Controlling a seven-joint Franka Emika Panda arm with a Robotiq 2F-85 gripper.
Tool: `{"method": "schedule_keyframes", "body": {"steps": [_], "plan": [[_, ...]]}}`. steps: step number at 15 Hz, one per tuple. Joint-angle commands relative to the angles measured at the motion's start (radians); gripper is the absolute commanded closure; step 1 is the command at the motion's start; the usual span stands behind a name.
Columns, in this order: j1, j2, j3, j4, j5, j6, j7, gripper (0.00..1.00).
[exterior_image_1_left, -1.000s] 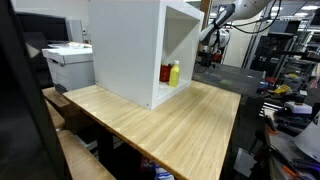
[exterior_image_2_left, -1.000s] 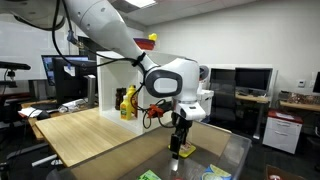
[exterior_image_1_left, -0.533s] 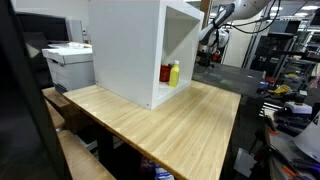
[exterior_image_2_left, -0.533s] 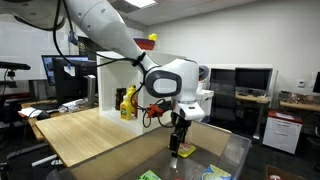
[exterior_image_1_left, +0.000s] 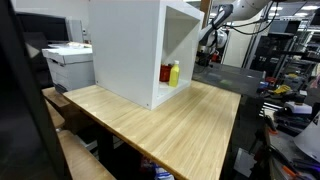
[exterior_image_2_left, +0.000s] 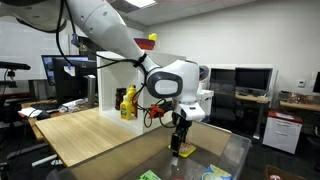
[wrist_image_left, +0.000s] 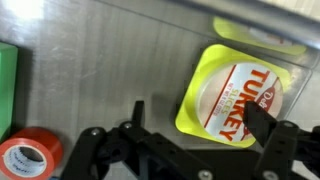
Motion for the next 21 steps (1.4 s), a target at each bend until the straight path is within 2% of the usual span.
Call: {"method": "schedule_keyframes", "body": {"steps": [1,7,21], "plan": [[-0.021,0.019,0.022,0.021,0.049,0.019,-0.053,0.00],[-0.022,0.032,0.035,0.035,0.071,0.026,-0.070,0.00],[-0.031,0.039,0.074,0.029,0.111,0.124,-0.148,0.00]]}}
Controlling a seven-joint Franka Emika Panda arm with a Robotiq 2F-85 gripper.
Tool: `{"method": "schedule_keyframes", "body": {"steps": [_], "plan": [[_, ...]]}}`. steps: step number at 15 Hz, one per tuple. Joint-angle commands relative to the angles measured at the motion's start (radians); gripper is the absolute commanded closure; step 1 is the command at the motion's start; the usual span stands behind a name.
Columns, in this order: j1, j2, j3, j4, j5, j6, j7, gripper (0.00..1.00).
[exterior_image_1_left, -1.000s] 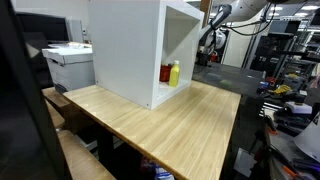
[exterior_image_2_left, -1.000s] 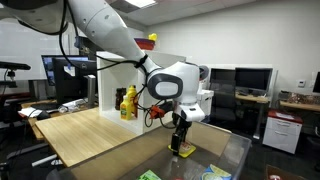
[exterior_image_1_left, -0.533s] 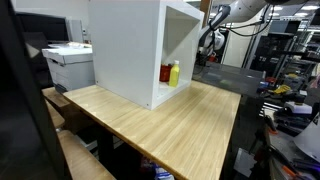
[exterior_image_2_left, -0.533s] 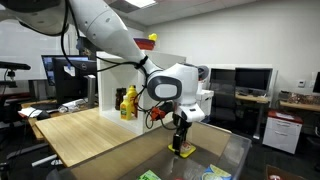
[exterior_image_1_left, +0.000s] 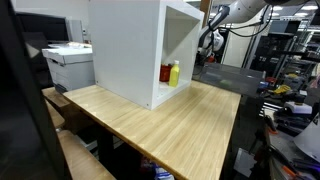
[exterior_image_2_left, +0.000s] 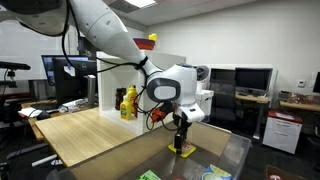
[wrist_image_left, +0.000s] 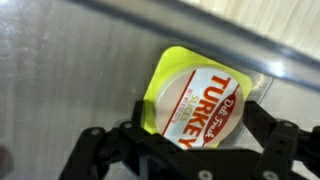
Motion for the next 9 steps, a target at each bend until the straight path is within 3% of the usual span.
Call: {"method": "schedule_keyframes", "body": {"steps": [1,9], "plan": [[-0.018,0.000,0.025,0.001,0.040,0.031,-0.057,0.00],[-0.021,-0.010,0.027,0.027,0.042,0.018,-0.050,0.00]]}}
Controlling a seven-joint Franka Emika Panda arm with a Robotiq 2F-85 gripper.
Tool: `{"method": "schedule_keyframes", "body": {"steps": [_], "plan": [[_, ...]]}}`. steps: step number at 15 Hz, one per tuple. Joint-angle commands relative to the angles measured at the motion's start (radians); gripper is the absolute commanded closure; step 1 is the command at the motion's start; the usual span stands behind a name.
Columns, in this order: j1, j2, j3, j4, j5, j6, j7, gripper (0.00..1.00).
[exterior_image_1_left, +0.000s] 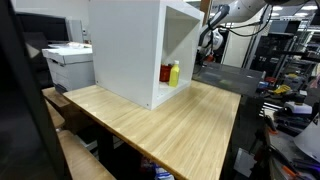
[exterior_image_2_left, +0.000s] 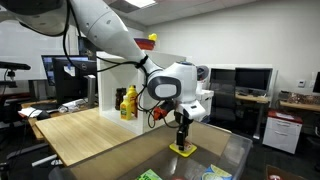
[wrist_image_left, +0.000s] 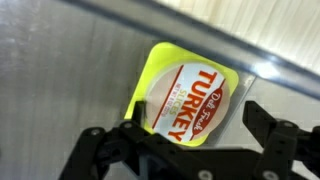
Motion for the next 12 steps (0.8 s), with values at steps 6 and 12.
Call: {"method": "schedule_keyframes", "body": {"steps": [6,12], "plan": [[-0.010,-0.010,-0.013,0.013,0.006,-0.036,-0.012,0.00],[-0.020,0.001,-0.039,0.024,0.007,-0.062,-0.003,0.00]]}}
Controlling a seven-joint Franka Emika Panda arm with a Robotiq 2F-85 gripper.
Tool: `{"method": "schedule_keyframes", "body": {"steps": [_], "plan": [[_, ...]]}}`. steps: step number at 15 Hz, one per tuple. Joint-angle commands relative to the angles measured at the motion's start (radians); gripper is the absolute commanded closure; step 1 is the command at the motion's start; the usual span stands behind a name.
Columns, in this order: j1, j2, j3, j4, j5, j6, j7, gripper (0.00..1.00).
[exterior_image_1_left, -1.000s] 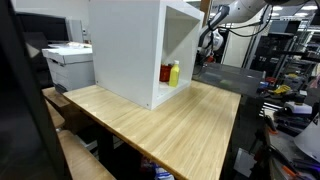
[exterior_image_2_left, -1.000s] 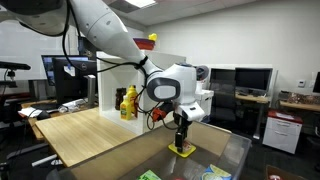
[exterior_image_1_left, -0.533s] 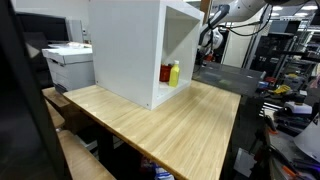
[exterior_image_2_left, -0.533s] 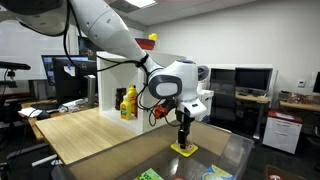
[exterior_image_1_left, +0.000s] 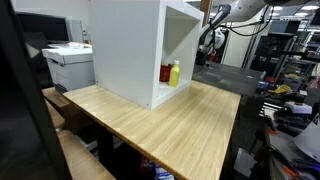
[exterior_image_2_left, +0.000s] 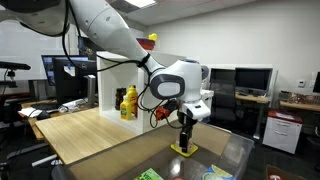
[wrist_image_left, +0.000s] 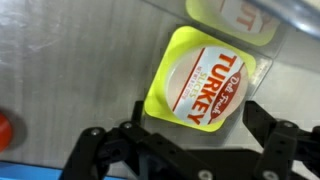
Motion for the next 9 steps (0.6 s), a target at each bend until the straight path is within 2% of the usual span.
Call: {"method": "schedule_keyframes", "body": {"steps": [1,9], "plan": [[-0.016,0.001,-0.003,0.010,0.009,-0.029,-0.005,0.00],[-0.009,0.019,-0.007,0.007,0.001,-0.022,-0.003,0.00]]}}
